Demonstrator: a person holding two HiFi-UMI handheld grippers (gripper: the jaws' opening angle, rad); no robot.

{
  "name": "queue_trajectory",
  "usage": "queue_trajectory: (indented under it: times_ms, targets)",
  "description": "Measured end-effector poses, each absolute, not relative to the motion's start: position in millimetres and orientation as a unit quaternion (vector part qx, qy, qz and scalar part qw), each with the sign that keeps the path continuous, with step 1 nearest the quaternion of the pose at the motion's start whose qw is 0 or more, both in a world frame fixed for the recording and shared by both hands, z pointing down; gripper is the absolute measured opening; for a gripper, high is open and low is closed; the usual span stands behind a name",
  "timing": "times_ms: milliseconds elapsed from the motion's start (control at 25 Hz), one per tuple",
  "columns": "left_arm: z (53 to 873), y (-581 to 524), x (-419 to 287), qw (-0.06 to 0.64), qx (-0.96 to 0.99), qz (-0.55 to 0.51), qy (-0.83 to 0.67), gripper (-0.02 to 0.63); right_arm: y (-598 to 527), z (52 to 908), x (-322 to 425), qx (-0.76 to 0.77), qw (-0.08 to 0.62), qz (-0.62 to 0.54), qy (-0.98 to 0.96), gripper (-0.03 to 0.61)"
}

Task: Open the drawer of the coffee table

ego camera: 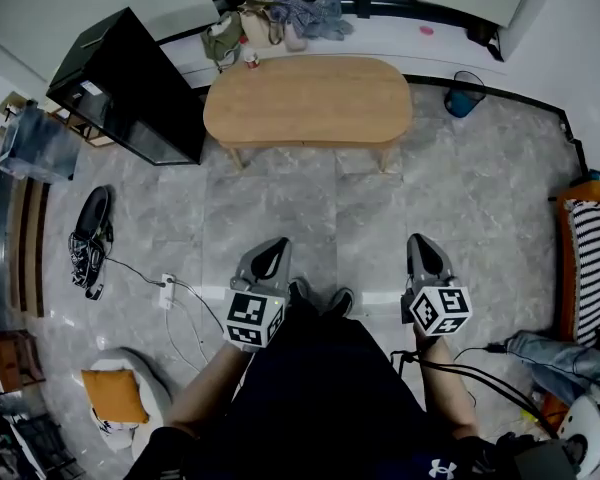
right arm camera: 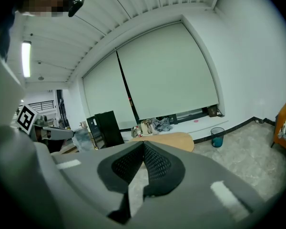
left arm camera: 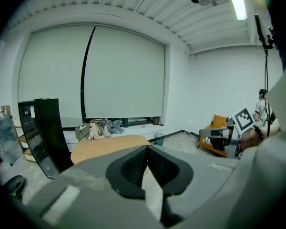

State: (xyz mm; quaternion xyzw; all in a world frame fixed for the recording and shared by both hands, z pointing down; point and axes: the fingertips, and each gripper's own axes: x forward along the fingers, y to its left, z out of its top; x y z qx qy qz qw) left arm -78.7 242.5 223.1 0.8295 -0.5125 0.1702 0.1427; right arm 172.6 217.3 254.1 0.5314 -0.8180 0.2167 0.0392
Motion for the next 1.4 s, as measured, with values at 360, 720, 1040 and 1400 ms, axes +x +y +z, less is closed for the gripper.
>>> queue_trajectory:
  times_ms: [360, 720, 1040, 1400]
  targets:
    - [241.9, 207.8, -86.1, 0.161, 0.825, 0.178, -0.513, 0.002, 182.4, 267.3, 165.8, 0.531, 0.054, 0.222, -0.816, 0.002]
    - [260.9, 133.3, -98.6, 0.172, 0.836, 0.174, -0.492, 0.002, 125.6, 280.4, 160.3, 0.554, 0.078, 0.229, -0.797, 0.002]
    - [290.6, 43.4, -125.2, 0.178, 0.844, 0.177, -0.474, 0.002, 56.6, 294.7, 142.5, 0.566, 0.112, 0.241, -0.781, 0.002]
    - [346.0, -17.9, -155.6, 0.18, 0.849, 0.191, -0.459, 0.002, 9.0, 324.1, 132.3, 0.577, 0.152, 0.239, -0.766, 0.002]
